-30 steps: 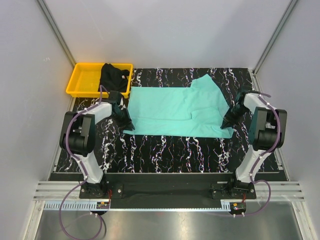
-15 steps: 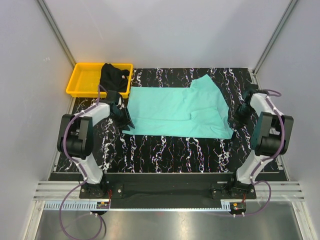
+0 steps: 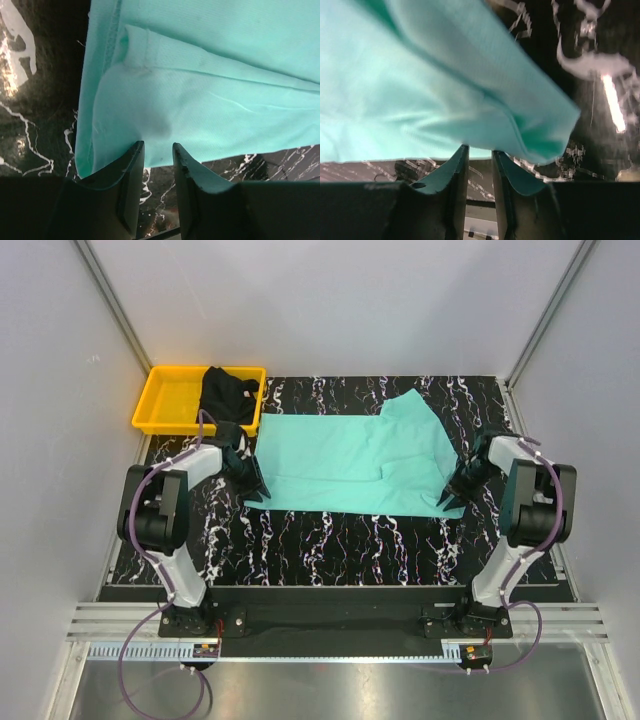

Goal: Fold and stack the t-shirts
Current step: Fold the tshirt

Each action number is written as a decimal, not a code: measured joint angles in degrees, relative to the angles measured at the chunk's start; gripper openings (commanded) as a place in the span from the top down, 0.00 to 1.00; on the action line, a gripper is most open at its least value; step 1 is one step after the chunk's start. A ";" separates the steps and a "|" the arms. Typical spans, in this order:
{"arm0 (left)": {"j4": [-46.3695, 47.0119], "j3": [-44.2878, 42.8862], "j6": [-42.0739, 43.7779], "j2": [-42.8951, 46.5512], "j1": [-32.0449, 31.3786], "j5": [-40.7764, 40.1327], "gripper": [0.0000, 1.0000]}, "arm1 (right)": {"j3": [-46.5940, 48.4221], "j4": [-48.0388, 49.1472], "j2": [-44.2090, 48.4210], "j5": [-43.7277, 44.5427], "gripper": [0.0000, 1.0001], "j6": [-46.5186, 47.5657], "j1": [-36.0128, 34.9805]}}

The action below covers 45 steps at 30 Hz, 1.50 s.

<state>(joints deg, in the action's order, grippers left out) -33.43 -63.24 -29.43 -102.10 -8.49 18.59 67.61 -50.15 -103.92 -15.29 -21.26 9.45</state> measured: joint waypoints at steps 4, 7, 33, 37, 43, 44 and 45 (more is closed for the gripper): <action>0.07 -0.44 -0.02 -2.21 0.17 0.02 0.68 | 1.20 0.70 -5.14 0.22 0.65 -0.44 0.22; 0.13 -0.42 -0.13 -2.21 0.50 -0.02 0.68 | 1.49 0.72 -5.14 0.87 0.62 -0.57 0.39; 2.67 21.51 -5.46 16.15 1.27 2.14 0.67 | -12.98 -4.48 7.56 4.76 0.51 -2.82 10.19; 2.01 24.81 -6.14 20.39 0.07 1.99 0.65 | -11.96 -6.54 12.74 5.57 0.51 -2.82 12.00; -2.80 24.48 -6.82 28.52 -1.92 1.66 0.47 | -6.67 -7.54 23.45 3.67 0.45 -2.62 11.17; -3.91 23.34 -6.88 30.01 -1.95 1.36 0.44 | -5.27 -7.04 24.30 2.82 0.43 -2.67 10.54; -4.66 22.03 -6.91 30.97 -1.97 1.11 0.37 | -3.93 -6.08 24.41 1.81 0.41 -2.73 9.84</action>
<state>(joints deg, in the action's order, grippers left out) -38.09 -41.21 -36.34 -71.13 -10.46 19.70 63.68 -56.23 -79.50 -13.47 -23.99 19.29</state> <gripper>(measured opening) 0.530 0.552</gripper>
